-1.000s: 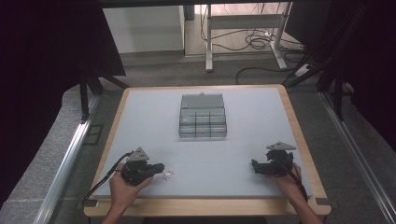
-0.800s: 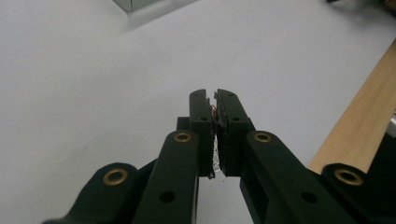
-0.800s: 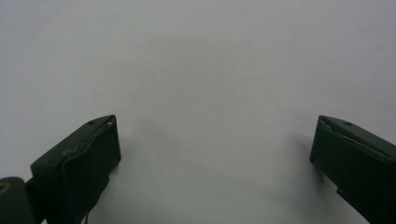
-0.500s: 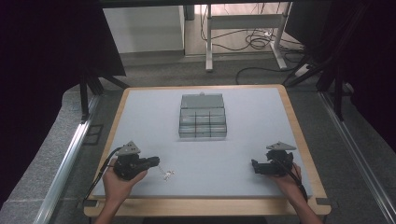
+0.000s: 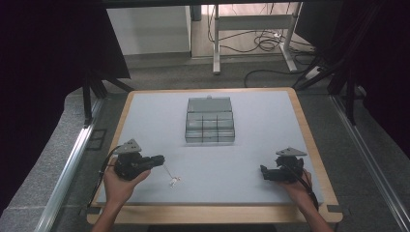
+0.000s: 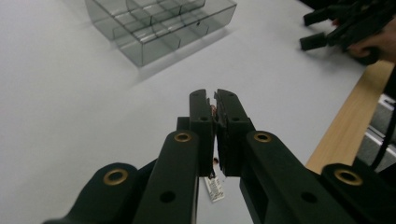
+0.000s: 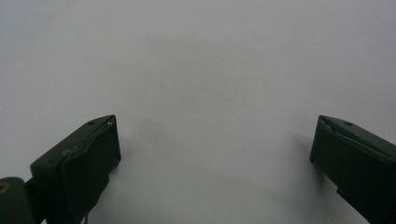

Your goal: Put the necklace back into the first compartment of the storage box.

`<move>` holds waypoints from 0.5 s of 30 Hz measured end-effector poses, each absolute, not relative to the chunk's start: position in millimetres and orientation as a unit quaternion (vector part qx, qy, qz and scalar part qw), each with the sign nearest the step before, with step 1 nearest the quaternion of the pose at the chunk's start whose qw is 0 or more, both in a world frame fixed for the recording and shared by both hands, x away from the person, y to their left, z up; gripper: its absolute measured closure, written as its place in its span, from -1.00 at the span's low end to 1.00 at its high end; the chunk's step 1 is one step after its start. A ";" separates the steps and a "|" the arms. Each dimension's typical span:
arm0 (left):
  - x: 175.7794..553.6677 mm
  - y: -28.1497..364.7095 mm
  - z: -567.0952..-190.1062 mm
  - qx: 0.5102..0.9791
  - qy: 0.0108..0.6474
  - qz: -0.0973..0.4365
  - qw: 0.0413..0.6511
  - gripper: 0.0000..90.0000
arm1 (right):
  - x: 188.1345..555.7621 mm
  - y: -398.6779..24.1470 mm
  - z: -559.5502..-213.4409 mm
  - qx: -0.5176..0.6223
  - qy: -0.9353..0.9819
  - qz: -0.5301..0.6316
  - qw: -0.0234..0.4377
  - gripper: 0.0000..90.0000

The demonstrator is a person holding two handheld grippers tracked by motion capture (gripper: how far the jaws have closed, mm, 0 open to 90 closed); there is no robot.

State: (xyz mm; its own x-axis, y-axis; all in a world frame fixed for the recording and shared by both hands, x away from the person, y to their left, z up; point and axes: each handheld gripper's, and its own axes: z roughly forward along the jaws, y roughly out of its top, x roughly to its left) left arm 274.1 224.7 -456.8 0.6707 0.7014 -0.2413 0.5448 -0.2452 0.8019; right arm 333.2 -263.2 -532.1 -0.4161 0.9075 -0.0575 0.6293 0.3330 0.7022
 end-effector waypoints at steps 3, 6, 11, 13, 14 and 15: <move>277.8 223.9 -450.1 0.785 0.393 0.084 0.471 0.93 | 333.2 -263.0 -532.3 0.490 0.783 0.306 0.228 -0.97; 281.7 224.8 -442.0 0.782 0.392 0.085 0.477 0.93 | 333.2 -263.0 -532.3 0.490 0.783 0.306 0.228 -0.97; 288.4 228.4 -426.9 0.779 0.390 0.089 0.483 0.93 | 333.2 -263.0 -532.3 0.490 0.784 0.306 0.229 -0.97; 290.0 229.3 -420.9 0.777 0.390 0.090 0.485 0.93 | 333.2 -263.0 -532.3 0.490 0.784 0.306 0.229 -0.97; 290.9 229.6 -417.9 0.777 0.389 0.092 0.486 0.92 | 333.1 -262.9 -532.3 0.490 0.784 0.306 0.229 -0.97; 291.5 229.6 -415.0 0.776 0.389 0.093 0.488 0.93 | 333.1 -262.9 -532.3 0.490 0.784 0.306 0.229 -0.97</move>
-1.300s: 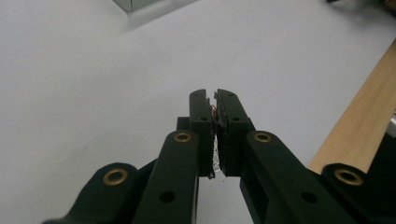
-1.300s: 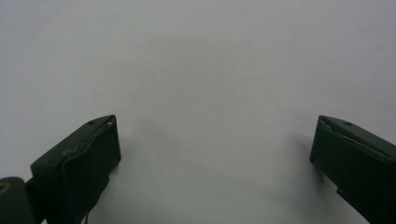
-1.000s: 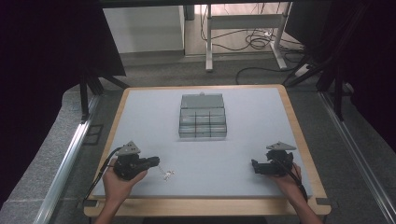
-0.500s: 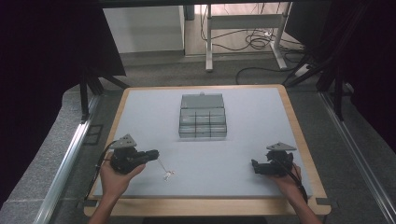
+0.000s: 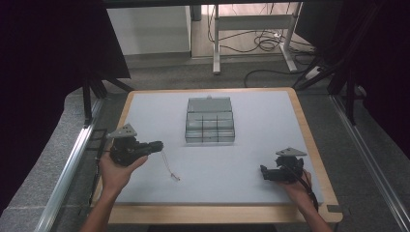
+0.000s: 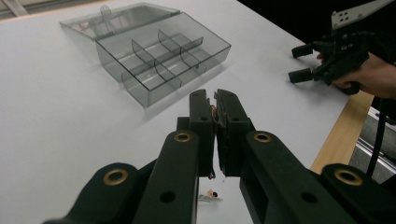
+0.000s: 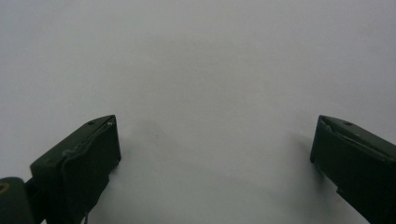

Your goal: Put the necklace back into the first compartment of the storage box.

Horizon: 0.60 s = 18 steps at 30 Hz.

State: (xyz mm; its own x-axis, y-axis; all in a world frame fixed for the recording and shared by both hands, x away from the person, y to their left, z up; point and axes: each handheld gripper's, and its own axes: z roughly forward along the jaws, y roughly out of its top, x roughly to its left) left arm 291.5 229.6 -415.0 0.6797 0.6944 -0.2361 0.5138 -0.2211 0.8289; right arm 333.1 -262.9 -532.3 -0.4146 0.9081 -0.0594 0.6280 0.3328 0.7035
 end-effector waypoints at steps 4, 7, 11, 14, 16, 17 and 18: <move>294.3 229.2 -404.6 0.775 0.385 0.095 0.492 0.93 | 333.2 -263.0 -532.4 0.489 0.784 0.305 0.230 -0.97; 294.7 227.6 -398.5 0.774 0.386 0.096 0.493 0.93 | 333.1 -263.0 -532.4 0.490 0.784 0.305 0.229 -0.97; 297.1 226.4 -393.0 0.775 0.381 0.100 0.494 0.93 | 333.2 -263.0 -532.5 0.489 0.783 0.307 0.230 -0.97; 300.6 226.9 -389.6 0.774 0.380 0.098 0.496 0.93 | 333.3 -263.0 -532.6 0.489 0.784 0.306 0.230 -0.97; 302.6 227.9 -387.1 0.773 0.380 0.098 0.498 0.93 | 333.2 -262.9 -532.7 0.490 0.783 0.307 0.230 -0.97; 303.7 228.4 -385.3 0.773 0.380 0.098 0.499 0.93 | 333.2 -263.0 -532.5 0.490 0.783 0.306 0.230 -0.97; 303.9 228.4 -384.2 0.770 0.383 0.098 0.501 0.93 | 333.2 -262.9 -532.5 0.490 0.783 0.306 0.229 -0.97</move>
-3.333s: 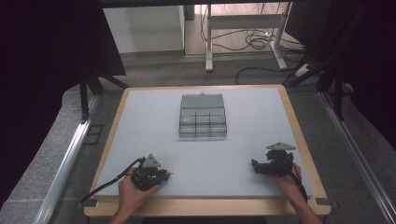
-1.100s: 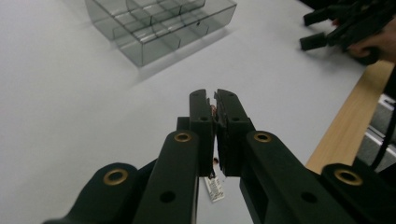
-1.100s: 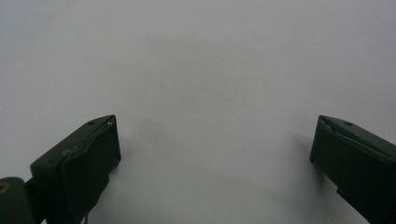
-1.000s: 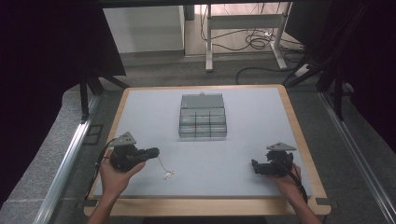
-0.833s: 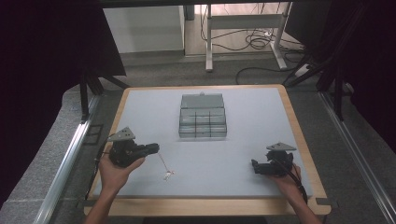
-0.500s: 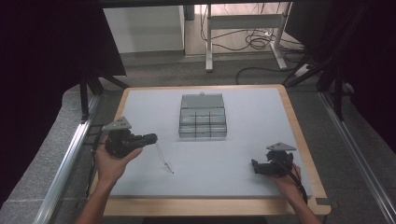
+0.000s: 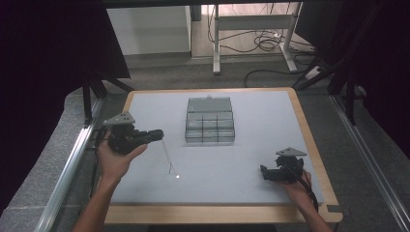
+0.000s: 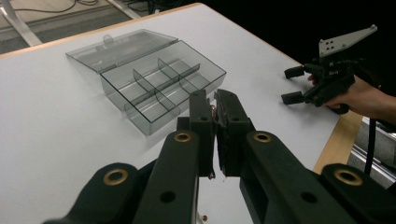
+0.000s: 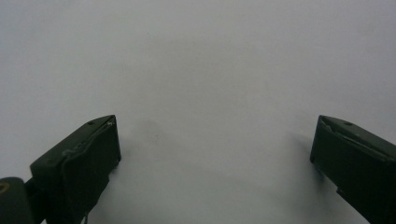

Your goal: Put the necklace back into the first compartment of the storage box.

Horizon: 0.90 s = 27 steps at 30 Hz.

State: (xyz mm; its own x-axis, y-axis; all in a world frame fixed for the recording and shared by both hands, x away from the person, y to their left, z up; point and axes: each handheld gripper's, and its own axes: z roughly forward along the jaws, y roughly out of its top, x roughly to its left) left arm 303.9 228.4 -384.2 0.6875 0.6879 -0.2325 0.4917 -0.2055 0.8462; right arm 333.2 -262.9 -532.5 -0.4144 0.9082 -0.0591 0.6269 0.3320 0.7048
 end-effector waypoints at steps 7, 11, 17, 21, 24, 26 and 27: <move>308.1 230.8 -371.5 0.766 0.380 0.104 0.508 0.93 | 333.2 -262.9 -532.5 0.490 0.783 0.306 0.229 -0.97; 310.7 231.8 -364.8 0.763 0.381 0.106 0.511 0.93 | 333.2 -262.8 -532.5 0.490 0.783 0.306 0.229 -0.97; 313.6 234.3 -355.3 0.760 0.382 0.109 0.515 0.93 | 333.2 -262.8 -532.5 0.490 0.783 0.306 0.229 -0.97; 315.6 236.0 -349.1 0.760 0.383 0.114 0.513 0.93 | 333.3 -263.0 -532.5 0.489 0.784 0.306 0.230 -0.97; 318.2 236.8 -345.7 0.758 0.386 0.115 0.513 0.93 | 333.3 -262.9 -532.5 0.490 0.784 0.306 0.230 -0.97; 320.5 237.4 -342.8 0.757 0.386 0.118 0.514 0.93 | 333.3 -262.9 -532.5 0.490 0.783 0.306 0.230 -0.97; 321.5 237.4 -341.3 0.757 0.386 0.119 0.514 0.92 | 333.3 -262.9 -532.5 0.489 0.784 0.306 0.230 -0.97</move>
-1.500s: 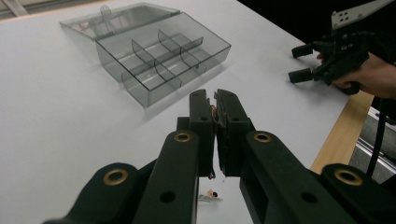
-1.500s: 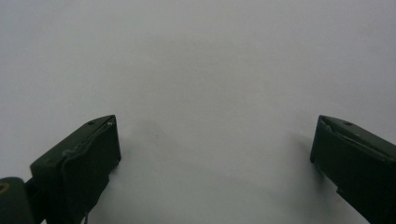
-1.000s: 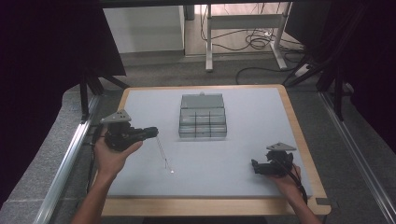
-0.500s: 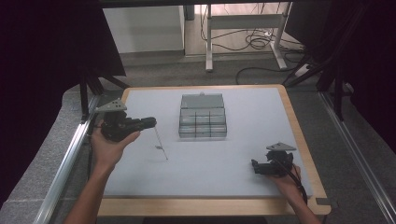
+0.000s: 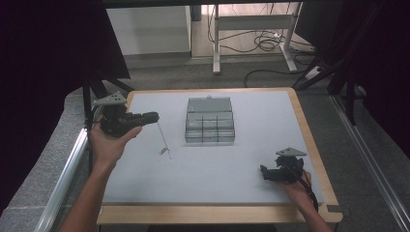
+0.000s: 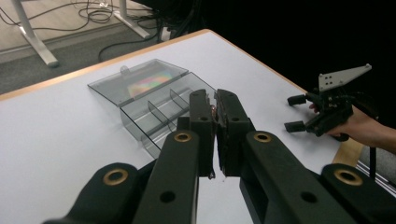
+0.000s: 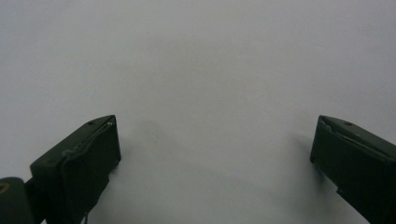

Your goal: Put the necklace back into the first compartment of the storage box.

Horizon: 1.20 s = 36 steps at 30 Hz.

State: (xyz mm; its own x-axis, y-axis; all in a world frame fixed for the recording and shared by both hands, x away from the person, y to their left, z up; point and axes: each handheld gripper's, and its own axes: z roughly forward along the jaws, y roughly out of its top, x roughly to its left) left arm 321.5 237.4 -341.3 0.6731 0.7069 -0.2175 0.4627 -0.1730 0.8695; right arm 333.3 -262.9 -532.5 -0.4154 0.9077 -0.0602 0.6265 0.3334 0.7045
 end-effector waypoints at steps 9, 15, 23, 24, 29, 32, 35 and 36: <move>327.6 233.9 -327.9 0.757 0.384 0.132 0.511 0.93 | 333.3 -262.9 -532.5 0.489 0.784 0.306 0.230 -0.97; 333.6 231.1 -316.0 0.755 0.386 0.141 0.510 0.93 | 333.3 -262.8 -532.5 0.490 0.784 0.306 0.230 -0.97; 338.9 225.1 -299.8 0.750 0.384 0.154 0.516 0.93 | 333.2 -262.7 -532.5 0.489 0.784 0.306 0.230 -0.97; 339.7 223.8 -298.4 0.749 0.385 0.154 0.517 0.93 | 333.2 -262.7 -532.5 0.490 0.784 0.306 0.229 -0.97; 344.6 219.7 -291.1 0.747 0.387 0.159 0.516 0.93 | 333.2 -262.7 -532.5 0.490 0.784 0.306 0.230 -0.97; 347.7 217.9 -286.5 0.746 0.388 0.159 0.518 0.93 | 333.2 -262.6 -532.5 0.490 0.783 0.306 0.230 -0.97; 351.3 215.6 -283.5 0.748 0.387 0.162 0.514 0.93 | 333.2 -262.6 -532.6 0.490 0.783 0.307 0.230 -0.97; 352.1 215.2 -282.6 0.748 0.388 0.162 0.514 0.93 | 333.1 -262.7 -532.4 0.490 0.784 0.306 0.229 -0.97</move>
State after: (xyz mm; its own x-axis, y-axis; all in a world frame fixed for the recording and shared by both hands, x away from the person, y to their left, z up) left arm 352.1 215.2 -282.6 0.6470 0.7464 -0.1556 0.4135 -0.1721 0.8941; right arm 333.1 -262.7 -532.4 -0.4157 0.9075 -0.0597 0.6272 0.3336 0.7038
